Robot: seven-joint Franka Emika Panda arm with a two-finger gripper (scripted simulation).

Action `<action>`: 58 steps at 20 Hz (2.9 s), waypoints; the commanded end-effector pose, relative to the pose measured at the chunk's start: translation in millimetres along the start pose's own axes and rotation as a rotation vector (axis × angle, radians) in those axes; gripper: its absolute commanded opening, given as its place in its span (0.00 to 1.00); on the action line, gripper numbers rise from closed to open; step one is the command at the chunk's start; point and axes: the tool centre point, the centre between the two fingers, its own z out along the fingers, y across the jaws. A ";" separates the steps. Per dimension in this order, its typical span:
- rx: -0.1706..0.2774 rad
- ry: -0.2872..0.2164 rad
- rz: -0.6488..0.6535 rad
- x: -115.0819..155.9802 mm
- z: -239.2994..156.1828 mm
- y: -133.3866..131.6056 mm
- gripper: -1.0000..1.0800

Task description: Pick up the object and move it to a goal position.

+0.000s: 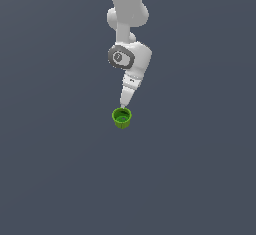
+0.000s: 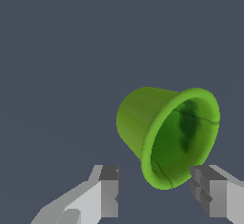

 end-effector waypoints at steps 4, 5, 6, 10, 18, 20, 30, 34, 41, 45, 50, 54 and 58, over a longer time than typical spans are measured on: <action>0.001 0.000 -0.001 -0.2 8.8 -0.6 0.62; 0.001 0.001 -0.002 0.0 11.7 -0.8 0.62; 0.001 0.001 -0.002 -0.3 14.9 -0.9 0.62; 0.001 0.001 -0.003 -0.2 24.1 -1.2 0.62; 0.001 0.001 -0.004 0.0 27.1 -1.3 0.00; 0.001 0.001 -0.004 0.0 27.1 -1.3 0.00; -0.003 0.003 -0.002 0.3 23.7 2.1 0.00; -0.002 0.003 -0.002 1.0 19.0 4.7 0.00; -0.001 0.003 -0.003 3.0 3.2 13.2 0.00; 0.000 0.003 -0.003 4.8 -10.4 20.7 0.00; 0.003 0.004 -0.004 7.7 -30.6 31.7 0.00; 0.004 0.004 -0.005 10.4 -48.4 41.6 0.00; 0.004 0.004 -0.005 13.2 -67.1 52.0 0.00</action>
